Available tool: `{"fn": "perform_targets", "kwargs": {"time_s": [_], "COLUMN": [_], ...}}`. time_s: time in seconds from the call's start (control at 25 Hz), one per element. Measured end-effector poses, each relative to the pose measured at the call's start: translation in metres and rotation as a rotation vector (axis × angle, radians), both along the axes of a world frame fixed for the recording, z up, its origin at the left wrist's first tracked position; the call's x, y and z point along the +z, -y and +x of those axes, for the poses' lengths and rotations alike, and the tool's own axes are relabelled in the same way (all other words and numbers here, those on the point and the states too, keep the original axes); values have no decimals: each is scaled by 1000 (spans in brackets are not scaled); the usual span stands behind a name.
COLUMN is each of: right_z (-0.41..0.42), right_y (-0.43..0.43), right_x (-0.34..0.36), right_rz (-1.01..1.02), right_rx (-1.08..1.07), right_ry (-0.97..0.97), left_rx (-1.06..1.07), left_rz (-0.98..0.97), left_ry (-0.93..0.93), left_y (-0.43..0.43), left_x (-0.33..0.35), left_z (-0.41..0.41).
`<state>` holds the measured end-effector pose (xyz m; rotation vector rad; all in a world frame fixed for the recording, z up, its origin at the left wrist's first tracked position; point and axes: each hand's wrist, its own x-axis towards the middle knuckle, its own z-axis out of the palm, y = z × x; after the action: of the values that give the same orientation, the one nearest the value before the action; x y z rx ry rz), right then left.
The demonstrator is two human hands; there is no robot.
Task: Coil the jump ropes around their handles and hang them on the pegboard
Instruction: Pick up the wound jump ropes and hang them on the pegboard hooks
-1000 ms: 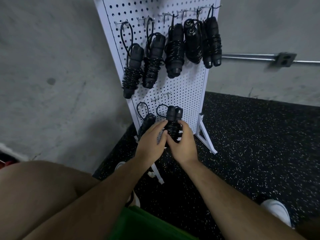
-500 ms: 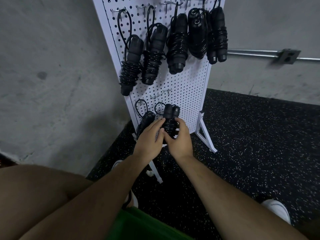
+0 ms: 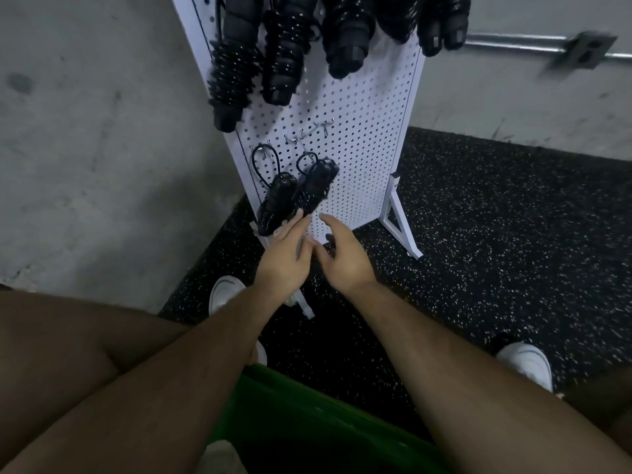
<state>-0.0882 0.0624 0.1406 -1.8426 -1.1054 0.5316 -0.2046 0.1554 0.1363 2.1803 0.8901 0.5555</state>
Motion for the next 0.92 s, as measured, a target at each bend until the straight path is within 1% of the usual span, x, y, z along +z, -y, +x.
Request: {"fn": "perform_targets", "kwargs": {"time_s": [0.16, 0.24, 0.4, 0.52, 0.64, 0.72, 0.8, 0.92], "right_z": [-3, -5, -11, -11, -16, -18, -17, -10], "right_y": [15, 30, 68, 89, 98, 96, 92, 85], "right_x": [-27, -49, -89, -118, -140, -146, -150, -161], "right_rz": [-36, -123, -435, -705, -843, -876, -887, -879], "right_rx": [90, 139, 196, 218, 265, 258, 236, 191], "right_ry": [92, 106, 97, 97, 55, 45, 41, -2], "left_rx": [-13, -58, -125, -203, -255, -291, -306, -191], "left_rz": [44, 31, -28, -75, -126, -166, -221, -331], "left_ry": [-117, -225, -447, -667, -839, -888, -871, -787], "left_y": [10, 15, 27, 39, 54, 60, 64, 66], "left_x": [-34, -51, -88, -116, -142, -154, -161, -171], "left_z": [-6, -9, -17, -18, -19, -16, -6, 12]}}
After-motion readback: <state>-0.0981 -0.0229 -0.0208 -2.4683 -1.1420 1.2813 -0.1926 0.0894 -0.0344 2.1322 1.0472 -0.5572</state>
